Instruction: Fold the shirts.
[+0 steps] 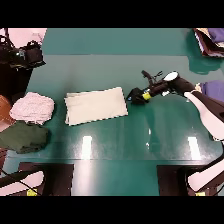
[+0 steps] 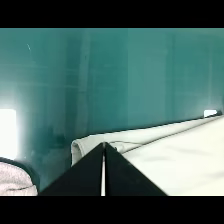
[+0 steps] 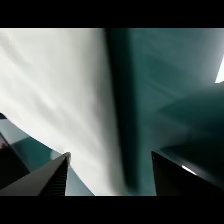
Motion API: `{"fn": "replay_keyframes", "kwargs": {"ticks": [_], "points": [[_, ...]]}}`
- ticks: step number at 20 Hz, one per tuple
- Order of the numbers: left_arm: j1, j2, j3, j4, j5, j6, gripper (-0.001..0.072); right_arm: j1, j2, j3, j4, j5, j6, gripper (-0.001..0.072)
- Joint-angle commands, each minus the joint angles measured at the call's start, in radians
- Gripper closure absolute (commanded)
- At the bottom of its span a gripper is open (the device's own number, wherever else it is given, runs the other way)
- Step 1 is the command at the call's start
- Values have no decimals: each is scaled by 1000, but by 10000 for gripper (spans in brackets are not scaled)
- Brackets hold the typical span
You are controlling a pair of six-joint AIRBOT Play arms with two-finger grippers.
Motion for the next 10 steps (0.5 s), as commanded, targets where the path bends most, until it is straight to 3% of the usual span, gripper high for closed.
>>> {"fn": "replay_keyframes", "kwargs": {"ticks": [1, 2, 4, 5, 6, 7, 8, 10], "points": [[0, 0, 0, -16, 7, 0, 679, 85, -100, 88, 84, -9, -7, 122], [0, 1, 0, -24, 7, 0, 679, 115, -124, 122, 95, -9, -7, 152], [0, 1, 0, -44, 6, 0, 680, 168, -165, 192, 100, -11, -8, 283], [0, 1, 0, -60, 6, 1, 680, 188, -180, 224, 100, -12, -14, 285], [0, 1, 0, -74, 2, 14, 680, 200, -185, 249, 97, -17, -32, 423], [0, 1, 0, -88, -8, 31, 680, 200, -185, 266, 86, -24, -47, 633], [-4, 1, 0, -89, -16, 30, 680, 199, -185, 285, 78, -23, -48, 686], [-26, 1, 0, -87, -27, 35, 680, 168, -182, 327, 63, -2, -48, 694]]}}
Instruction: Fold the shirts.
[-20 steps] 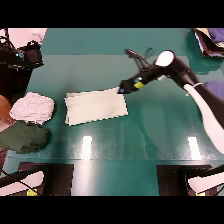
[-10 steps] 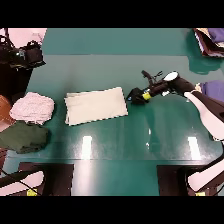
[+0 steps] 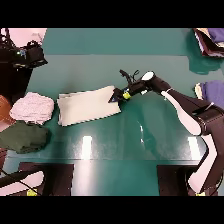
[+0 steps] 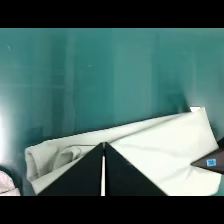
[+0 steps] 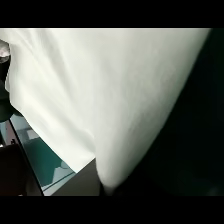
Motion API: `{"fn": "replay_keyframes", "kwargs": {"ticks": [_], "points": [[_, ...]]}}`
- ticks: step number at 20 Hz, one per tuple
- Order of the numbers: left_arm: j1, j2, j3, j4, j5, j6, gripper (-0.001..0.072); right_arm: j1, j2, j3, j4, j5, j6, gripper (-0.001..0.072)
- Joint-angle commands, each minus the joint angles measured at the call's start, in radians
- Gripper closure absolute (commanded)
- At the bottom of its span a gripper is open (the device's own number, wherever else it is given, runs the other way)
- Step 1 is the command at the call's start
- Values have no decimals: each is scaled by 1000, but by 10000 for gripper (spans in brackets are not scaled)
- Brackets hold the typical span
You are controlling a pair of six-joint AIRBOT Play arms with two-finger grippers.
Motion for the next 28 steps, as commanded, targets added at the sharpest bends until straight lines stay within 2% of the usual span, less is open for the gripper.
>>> {"fn": "replay_keyframes", "kwargs": {"ticks": [1, 7, 12, 18, 21, 25, 28], "points": [[-35, 1, 0, -17, -20, 15, 680, -29, -1, 73, -8, 20, -13, 694], [-206, 1, 0, -17, -16, 17, 680, -318, 151, 75, -33, 34, 23, 694], [-312, 1, 0, -17, 20, 16, 680, -662, 320, 75, -228, 29, 53, 694], [-380, 1, 0, -18, 94, 16, 680, -1019, 366, 74, -252, 24, 53, 695], [-385, 1, 0, -23, 96, 16, 680, -1129, 366, 75, -241, 5, 56, 694], [-385, 0, 0, -23, 103, 16, 680, -1209, 391, 77, -101, -8, 54, 695], [-385, 0, 0, -23, 114, 16, 679, -1213, 422, 137, -121, 11, 27, 695]]}}
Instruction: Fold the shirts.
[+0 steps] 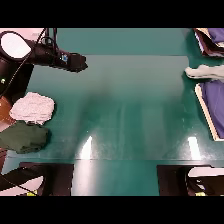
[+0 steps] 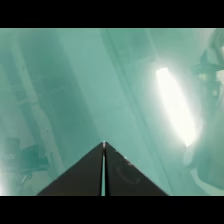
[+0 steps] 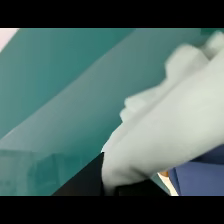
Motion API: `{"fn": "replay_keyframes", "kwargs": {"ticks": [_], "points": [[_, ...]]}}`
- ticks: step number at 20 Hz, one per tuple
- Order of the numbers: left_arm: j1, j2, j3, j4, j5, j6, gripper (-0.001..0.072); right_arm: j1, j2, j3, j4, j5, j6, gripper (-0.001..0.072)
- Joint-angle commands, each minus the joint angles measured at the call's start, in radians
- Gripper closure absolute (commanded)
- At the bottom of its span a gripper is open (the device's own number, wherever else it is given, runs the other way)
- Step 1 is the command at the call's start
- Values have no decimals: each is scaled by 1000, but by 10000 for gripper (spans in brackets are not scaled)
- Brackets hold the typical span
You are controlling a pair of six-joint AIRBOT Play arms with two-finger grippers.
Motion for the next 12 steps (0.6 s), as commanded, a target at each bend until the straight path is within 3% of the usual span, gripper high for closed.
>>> {"fn": "replay_keyframes", "kwargs": {"ticks": [1, 7, 12], "points": [[-1, 0, 0, 1, 11, 0, 680, -28, 36, 60, 3, 19, -19, 695], [-1, 1, 0, 1, 8, 12, 680, -52, 140, 97, -153, 102, -18, 695], [-1, 1, 0, 2, 8, 16, 679, -144, 252, -80, -159, 161, -18, 695]]}}
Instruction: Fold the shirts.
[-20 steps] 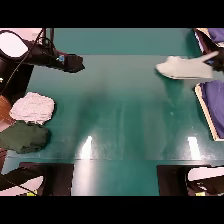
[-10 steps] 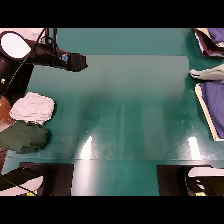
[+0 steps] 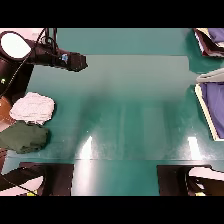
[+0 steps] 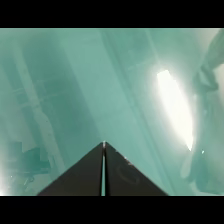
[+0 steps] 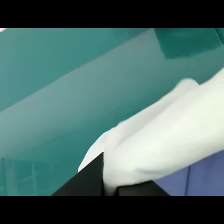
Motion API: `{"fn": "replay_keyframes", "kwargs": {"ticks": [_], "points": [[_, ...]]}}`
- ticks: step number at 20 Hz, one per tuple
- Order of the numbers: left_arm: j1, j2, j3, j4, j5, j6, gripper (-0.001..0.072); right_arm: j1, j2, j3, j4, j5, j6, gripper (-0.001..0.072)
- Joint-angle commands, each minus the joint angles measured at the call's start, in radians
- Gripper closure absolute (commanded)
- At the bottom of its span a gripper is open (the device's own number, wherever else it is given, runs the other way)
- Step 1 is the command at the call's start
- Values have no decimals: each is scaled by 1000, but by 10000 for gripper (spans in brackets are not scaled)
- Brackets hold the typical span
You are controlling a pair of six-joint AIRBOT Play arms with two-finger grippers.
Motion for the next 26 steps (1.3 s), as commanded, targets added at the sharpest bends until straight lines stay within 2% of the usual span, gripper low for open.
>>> {"fn": "replay_keyframes", "kwargs": {"ticks": [1, 6, 7, 8, 9, 10, 13, 17, 20, 24, 25, 26], "points": [[0, 1, 0, 1, 0, 5, 680, -69, 82, -123, -43, 54, 0, 695], [0, 1, 0, 3, 0, 11, 679, -174, 198, -325, -241, 128, 0, 690], [0, 1, 0, 3, 0, 21, 680, -197, 220, -363, -287, 142, 1, 644], [0, 1, 0, 4, 0, 27, 680, -222, 243, -402, -318, 143, 1, 443], [0, 1, 0, 3, 0, 28, 680, -243, 263, -435, -340, 140, 0, 344], [0, 1, 0, 3, -1, 28, 679, -263, 281, -464, -355, 139, 0, 323], [0, 1, 0, 3, -5, 28, 679, -293, 305, -500, -348, 147, 0, 323], [0, 1, 0, 3, -4, 27, 679, -169, 304, -439, -225, 145, 1, 325], [0, 1, 0, 3, -3, 27, 679, 47, 304, -397, -128, 130, 1, 325], [0, 1, 0, 3, 36, 27, 679, 381, 303, -355, -121, 84, 0, 331], [0, 1, 0, 3, 44, 27, 679, 451, 303, -349, -121, 70, 0, 357], [0, 1, 0, 3, 54, 27, 679, 517, 303, -345, -120, 55, 0, 432]]}}
